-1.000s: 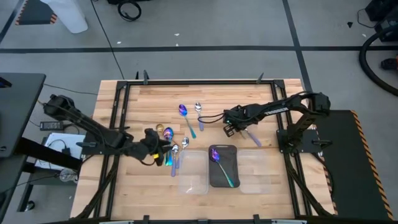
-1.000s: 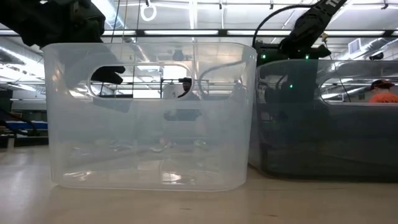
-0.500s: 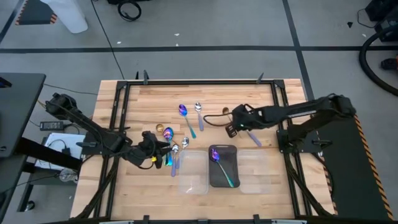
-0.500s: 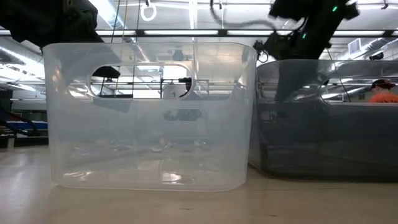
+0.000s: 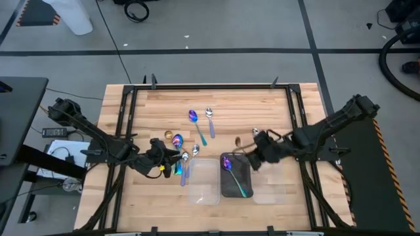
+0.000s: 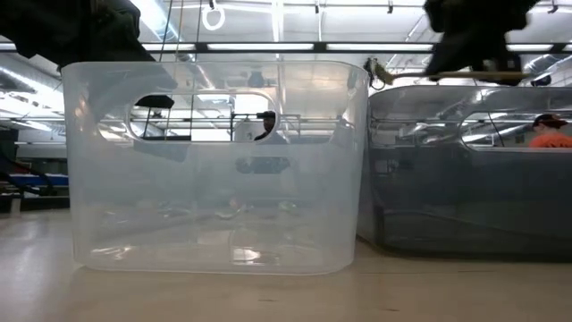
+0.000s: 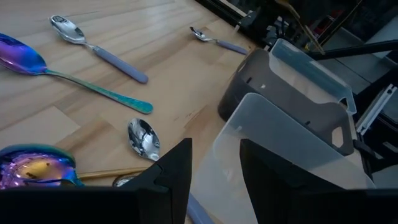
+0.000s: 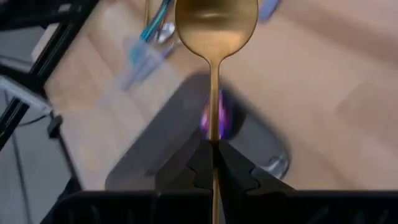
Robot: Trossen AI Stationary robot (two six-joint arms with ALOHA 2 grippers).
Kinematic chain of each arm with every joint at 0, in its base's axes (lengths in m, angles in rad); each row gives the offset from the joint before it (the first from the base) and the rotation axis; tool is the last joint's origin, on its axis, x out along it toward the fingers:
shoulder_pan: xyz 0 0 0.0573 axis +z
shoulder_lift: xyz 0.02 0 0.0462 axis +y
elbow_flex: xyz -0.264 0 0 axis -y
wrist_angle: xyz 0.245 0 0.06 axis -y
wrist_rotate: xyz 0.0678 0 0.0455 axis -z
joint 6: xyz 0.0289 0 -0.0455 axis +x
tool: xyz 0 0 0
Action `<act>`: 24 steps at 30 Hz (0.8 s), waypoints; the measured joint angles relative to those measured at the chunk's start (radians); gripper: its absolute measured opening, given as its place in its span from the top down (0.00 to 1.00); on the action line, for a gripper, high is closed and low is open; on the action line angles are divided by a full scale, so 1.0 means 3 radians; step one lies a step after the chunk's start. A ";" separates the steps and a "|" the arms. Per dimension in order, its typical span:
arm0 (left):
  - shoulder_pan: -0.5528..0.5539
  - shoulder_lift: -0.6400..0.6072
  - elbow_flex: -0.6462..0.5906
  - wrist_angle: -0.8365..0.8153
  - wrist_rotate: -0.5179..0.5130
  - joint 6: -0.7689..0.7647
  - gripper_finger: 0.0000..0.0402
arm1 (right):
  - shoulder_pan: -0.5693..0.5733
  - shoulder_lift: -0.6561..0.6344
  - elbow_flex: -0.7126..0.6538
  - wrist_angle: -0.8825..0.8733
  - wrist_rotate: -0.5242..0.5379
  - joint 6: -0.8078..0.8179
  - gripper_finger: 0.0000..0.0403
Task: Sort silverware by color (type)
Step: Put the gold spoon into the right transparent bin
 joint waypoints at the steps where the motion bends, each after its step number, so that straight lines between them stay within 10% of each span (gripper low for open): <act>1: -0.0007 0.0000 0.0000 0.0010 0.0009 0.0000 0.65 | 0.0103 0.0016 0.0000 -0.0036 0.0033 0.0121 0.97; 24: 0.0004 -0.0003 0.0000 0.0351 0.0034 0.0248 0.65 | 0.0883 0.0905 0.0001 -0.0790 -0.0624 0.1683 0.96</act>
